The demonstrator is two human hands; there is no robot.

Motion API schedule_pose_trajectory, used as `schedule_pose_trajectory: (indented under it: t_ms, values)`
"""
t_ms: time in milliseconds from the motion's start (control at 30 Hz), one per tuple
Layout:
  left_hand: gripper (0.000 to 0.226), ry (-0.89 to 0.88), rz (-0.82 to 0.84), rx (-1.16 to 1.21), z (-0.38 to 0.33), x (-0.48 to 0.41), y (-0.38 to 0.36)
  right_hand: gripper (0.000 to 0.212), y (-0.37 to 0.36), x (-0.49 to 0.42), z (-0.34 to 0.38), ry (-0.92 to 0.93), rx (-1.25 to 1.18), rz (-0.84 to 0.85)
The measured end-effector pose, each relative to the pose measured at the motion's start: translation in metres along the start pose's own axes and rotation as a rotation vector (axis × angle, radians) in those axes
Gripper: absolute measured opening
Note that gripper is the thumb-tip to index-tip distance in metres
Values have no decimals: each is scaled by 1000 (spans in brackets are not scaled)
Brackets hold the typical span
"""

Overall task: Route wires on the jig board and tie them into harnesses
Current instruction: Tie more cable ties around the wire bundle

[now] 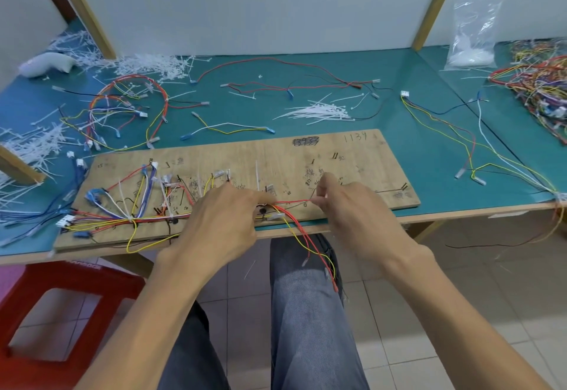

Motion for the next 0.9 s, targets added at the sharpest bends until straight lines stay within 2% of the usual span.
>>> schedule_pose_trajectory:
  t_ms: [67, 200, 400, 533, 700, 900]
  values:
    - [59, 2, -6, 14, 0, 1, -5, 27, 6, 0, -21, -54, -33, 8]
    - [62, 7, -58, -22, -4, 1, -9, 18, 10, 2, -58, -108, -370, 41]
    - [57, 20, -144, -113, -22, 8, -14, 13, 7, -4, -63, -256, -452, -28]
    - [65, 41, -87, -205, -34, 6, -13, 9, 12, -6, -66, -331, -486, -107]
    - [68, 82, -3, -264, -42, 4, -9, 12, 14, -15, -68, -307, -535, -193]
    - [74, 89, 56, -299, -35, 1, -10, 11, 7, -31, -73, -306, -657, -80]
Point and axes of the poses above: each hand's wrist, its own x-axis away from the middle knuckle, its own y-axis out of the back of the hand, z = x × y, the point moved 3 cm from there along -x, towards the middle knuckle, and after that the axes turned 8 degrees about z, right-handed, at the moved point
